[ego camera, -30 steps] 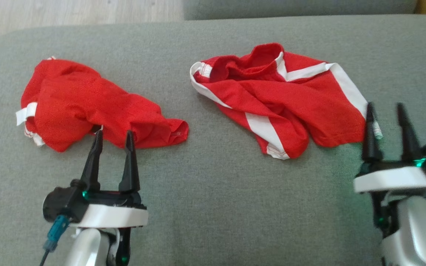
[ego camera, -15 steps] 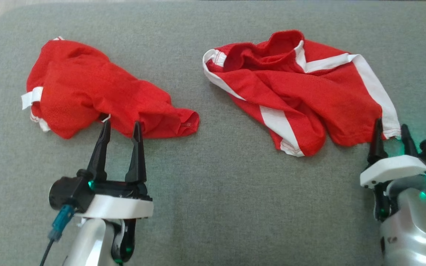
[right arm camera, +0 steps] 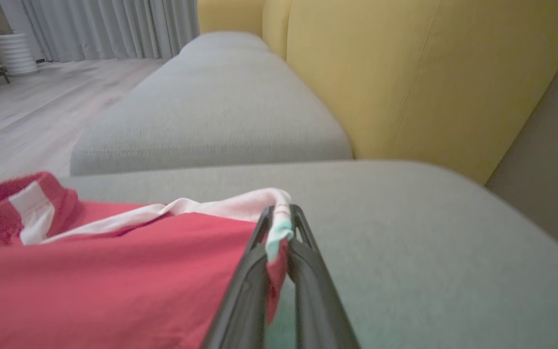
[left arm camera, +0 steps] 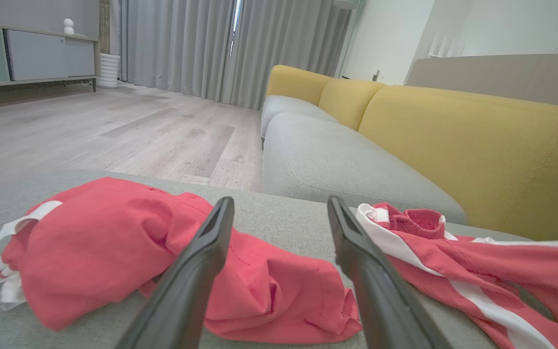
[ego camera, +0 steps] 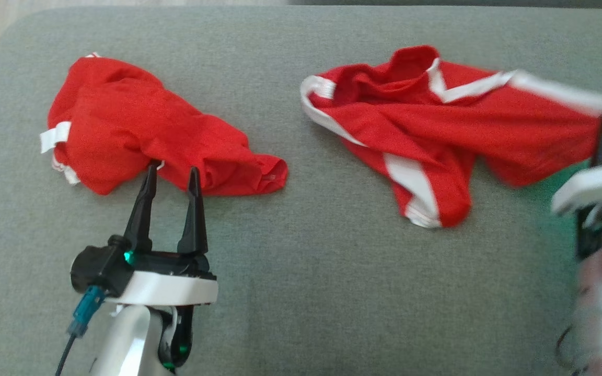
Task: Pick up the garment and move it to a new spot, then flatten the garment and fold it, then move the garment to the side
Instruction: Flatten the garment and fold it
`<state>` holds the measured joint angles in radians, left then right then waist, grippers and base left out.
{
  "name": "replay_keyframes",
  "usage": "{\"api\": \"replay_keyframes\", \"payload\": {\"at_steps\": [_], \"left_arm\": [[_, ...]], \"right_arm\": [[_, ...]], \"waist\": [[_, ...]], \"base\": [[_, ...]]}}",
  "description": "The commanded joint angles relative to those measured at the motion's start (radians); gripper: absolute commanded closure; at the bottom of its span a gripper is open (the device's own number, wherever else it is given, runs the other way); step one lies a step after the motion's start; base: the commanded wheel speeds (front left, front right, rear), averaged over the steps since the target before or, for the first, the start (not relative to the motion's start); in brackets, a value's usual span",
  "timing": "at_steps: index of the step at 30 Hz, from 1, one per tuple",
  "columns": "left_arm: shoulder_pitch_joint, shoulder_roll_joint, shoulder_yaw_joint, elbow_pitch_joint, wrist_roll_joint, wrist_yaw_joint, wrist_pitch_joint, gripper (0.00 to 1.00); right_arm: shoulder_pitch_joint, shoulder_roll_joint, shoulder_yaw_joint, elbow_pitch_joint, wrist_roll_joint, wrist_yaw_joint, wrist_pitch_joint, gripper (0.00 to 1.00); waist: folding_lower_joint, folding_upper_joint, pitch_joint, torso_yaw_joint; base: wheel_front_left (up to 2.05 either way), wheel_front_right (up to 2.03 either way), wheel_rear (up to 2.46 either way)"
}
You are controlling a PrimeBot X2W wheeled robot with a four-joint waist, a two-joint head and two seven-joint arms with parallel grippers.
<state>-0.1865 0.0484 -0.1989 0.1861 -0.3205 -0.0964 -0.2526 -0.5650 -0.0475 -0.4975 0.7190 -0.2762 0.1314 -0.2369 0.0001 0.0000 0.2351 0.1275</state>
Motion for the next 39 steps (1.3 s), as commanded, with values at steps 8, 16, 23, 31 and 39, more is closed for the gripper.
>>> {"api": "replay_keyframes", "payload": {"at_steps": [8,16,23,31,39], "left_arm": [[-0.040,0.002,0.002,-0.048,-0.029,0.012,-0.009,0.00],[-0.037,0.002,-0.006,-0.056,-0.045,0.022,-0.009,0.00],[-0.016,0.002,0.018,-0.074,-0.038,0.025,-0.009,0.00],[0.016,0.002,0.030,-0.078,-0.033,0.021,-0.009,0.00],[0.040,0.002,0.030,-0.074,-0.035,0.020,-0.009,0.00]], "right_arm": [[-0.207,-0.138,0.057,-0.061,-0.117,-0.001,0.084,1.00],[-0.302,-0.204,0.107,0.064,-0.132,-0.001,0.092,0.00],[-0.251,-0.117,0.120,0.057,-0.077,-0.001,0.006,0.00],[-0.026,-0.009,0.250,-0.152,0.125,-0.001,-0.024,0.00],[0.346,-0.003,0.497,-0.385,0.404,-0.001,-0.025,0.00]], "waist": [[-0.0001,0.0000,-0.003,0.044],[-0.0001,0.0000,-0.013,0.057],[-0.0001,0.0000,-0.049,0.007],[-0.0001,0.0000,-0.112,-0.063],[-0.0001,0.0000,-0.142,-0.096]], "base": [[0.00,0.00,0.00],[0.00,0.00,0.00],[0.00,0.00,0.00],[0.00,0.00,0.00],[0.00,0.00,0.00]]}}
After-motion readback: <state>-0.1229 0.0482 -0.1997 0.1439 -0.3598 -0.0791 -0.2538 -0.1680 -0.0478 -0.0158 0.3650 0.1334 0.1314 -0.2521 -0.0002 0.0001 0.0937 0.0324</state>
